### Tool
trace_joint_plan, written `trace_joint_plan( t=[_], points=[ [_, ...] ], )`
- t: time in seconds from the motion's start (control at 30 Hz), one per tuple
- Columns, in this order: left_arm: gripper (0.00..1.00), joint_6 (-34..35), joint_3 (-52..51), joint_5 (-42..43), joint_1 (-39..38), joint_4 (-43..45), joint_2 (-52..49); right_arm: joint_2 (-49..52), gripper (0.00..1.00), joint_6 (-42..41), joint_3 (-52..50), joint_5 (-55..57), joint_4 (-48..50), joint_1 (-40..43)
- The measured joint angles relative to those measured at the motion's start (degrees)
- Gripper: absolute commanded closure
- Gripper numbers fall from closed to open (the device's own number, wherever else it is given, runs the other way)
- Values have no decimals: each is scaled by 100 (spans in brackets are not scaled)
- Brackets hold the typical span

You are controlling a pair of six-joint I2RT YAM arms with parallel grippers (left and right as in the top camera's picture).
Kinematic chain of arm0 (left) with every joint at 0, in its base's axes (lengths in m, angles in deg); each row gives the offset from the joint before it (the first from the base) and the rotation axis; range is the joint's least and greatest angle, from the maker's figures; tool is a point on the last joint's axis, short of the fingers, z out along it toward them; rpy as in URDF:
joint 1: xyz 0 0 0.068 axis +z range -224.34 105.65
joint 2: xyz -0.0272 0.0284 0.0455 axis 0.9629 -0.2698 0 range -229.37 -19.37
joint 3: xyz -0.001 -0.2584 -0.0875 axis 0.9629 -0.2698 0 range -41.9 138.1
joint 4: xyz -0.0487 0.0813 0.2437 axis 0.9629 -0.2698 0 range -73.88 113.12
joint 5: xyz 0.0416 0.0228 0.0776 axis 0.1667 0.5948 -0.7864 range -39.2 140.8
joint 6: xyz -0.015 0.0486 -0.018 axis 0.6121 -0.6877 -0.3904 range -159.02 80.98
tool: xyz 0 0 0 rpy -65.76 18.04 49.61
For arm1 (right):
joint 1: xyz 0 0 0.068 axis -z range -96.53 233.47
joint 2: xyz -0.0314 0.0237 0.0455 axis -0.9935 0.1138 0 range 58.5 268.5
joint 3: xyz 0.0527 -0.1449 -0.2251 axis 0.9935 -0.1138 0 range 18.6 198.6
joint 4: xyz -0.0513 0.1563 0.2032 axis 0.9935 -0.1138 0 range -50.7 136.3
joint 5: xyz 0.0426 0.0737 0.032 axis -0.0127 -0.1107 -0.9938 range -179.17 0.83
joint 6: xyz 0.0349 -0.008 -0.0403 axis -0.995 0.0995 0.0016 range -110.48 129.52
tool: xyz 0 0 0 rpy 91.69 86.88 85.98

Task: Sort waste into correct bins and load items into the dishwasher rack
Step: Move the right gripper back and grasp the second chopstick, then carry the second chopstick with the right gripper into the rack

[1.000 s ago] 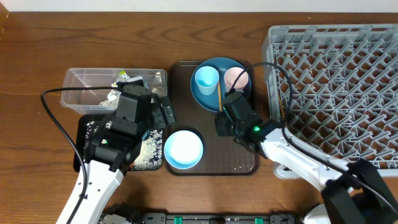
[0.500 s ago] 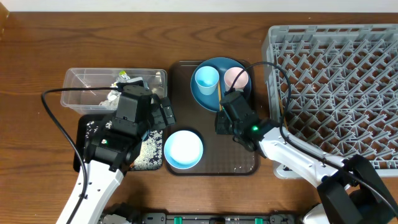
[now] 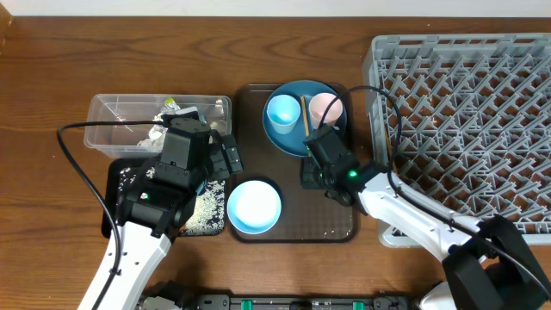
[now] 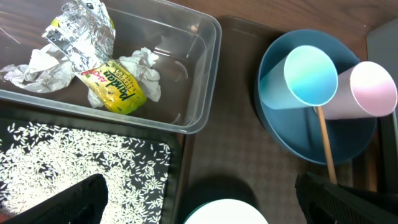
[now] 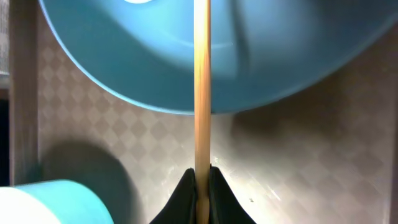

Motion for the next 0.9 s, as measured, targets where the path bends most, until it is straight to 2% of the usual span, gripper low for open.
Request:
trace_joint_plan(
  t=[0.27,0.53,0.7,0.9],
  points=[
    [2,0,0,0,0,0,0,-459,99,92,424,-2,-608,0],
    [2,0,0,0,0,-2,0,-1176,99,195,647,-26,-785,9],
    [2,0,0,0,0,-2,0,-1757,99,485,649,-48,-1036,98],
    [2,0,0,0,0,-4,0,-2568,99,1062,654,-83,-1757,669]
  ],
)
